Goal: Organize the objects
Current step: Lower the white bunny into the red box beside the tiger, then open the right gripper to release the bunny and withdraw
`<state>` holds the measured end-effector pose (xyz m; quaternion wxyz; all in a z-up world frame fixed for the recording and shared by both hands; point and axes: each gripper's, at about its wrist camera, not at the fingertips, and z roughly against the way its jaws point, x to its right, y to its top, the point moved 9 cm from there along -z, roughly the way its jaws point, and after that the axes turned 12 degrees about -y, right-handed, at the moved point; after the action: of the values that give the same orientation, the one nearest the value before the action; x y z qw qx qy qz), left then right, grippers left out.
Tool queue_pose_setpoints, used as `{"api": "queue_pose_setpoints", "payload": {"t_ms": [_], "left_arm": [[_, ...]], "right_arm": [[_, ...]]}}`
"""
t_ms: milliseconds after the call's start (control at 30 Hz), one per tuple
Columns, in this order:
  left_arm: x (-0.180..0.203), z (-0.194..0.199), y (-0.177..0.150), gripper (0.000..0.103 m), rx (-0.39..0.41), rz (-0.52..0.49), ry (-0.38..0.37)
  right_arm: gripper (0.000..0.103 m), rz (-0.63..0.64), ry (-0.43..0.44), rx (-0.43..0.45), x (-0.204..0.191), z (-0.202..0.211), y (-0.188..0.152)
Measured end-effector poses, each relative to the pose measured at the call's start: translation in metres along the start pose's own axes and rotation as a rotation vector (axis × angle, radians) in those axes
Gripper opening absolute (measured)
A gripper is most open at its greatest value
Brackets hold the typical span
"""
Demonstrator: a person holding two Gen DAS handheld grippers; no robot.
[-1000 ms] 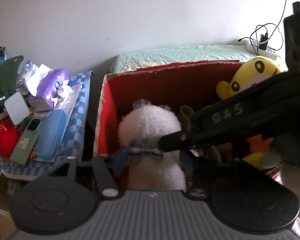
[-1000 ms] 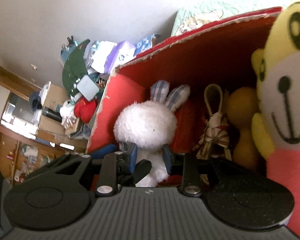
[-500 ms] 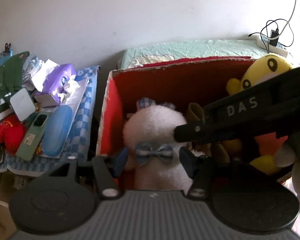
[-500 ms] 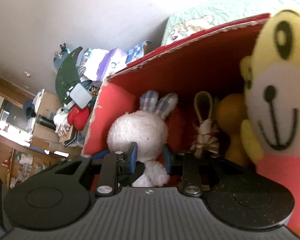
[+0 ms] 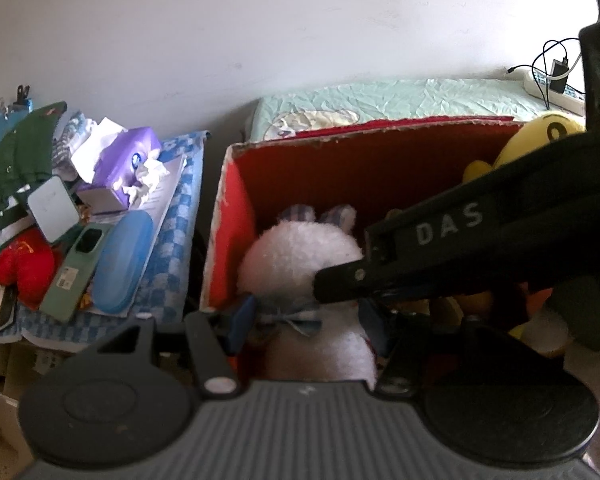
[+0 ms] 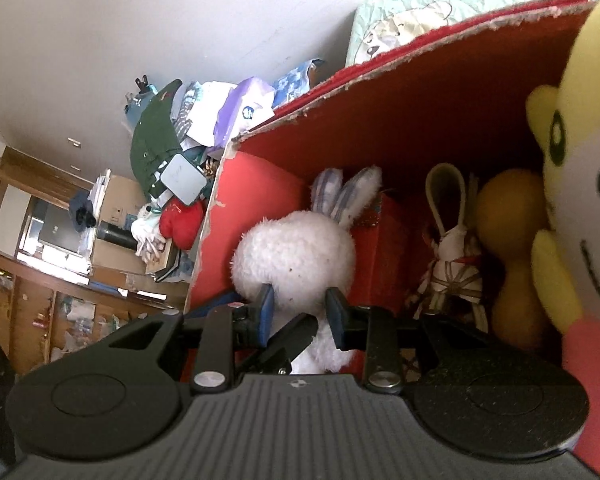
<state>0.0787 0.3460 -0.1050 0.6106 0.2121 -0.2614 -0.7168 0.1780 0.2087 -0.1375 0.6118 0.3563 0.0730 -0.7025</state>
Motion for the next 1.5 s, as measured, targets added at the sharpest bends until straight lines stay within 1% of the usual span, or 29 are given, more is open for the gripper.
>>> {"api": "queue_pose_setpoints", "payload": {"t_ms": [133,267,433,633,833,1033,1200,1500], "left_arm": [[0.000,-0.001,0.001,0.061,-0.003,-0.002,0.004],[0.002,-0.003,0.001,0.064,-0.013,-0.015,0.022],[0.001,-0.003,0.001,0.064,-0.019,-0.014,0.028],[0.003,0.005,0.003,0.063,-0.007,-0.021,0.044],[0.007,0.013,0.004,0.063,0.006,-0.023,0.049],[0.017,0.024,0.002,0.063,0.019,-0.033,0.036],[0.024,0.032,0.000,0.063,0.033,-0.036,0.021],[0.042,0.047,0.001,0.063,0.052,-0.038,-0.008]], "right_arm": [[0.033,0.026,-0.024,0.036,0.001,0.009,0.001],[0.033,0.014,-0.029,0.074,0.006,0.019,0.002],[0.033,0.016,-0.067,0.114,0.013,0.026,-0.001],[0.033,0.030,-0.113,0.143,0.018,0.030,-0.006],[0.033,0.038,-0.136,0.166,0.021,0.037,-0.014],[0.033,0.069,-0.169,0.211,0.021,0.048,-0.022],[0.033,0.083,-0.166,0.251,0.019,0.058,-0.027],[0.033,0.102,-0.120,0.316,0.016,0.081,-0.035]]}}
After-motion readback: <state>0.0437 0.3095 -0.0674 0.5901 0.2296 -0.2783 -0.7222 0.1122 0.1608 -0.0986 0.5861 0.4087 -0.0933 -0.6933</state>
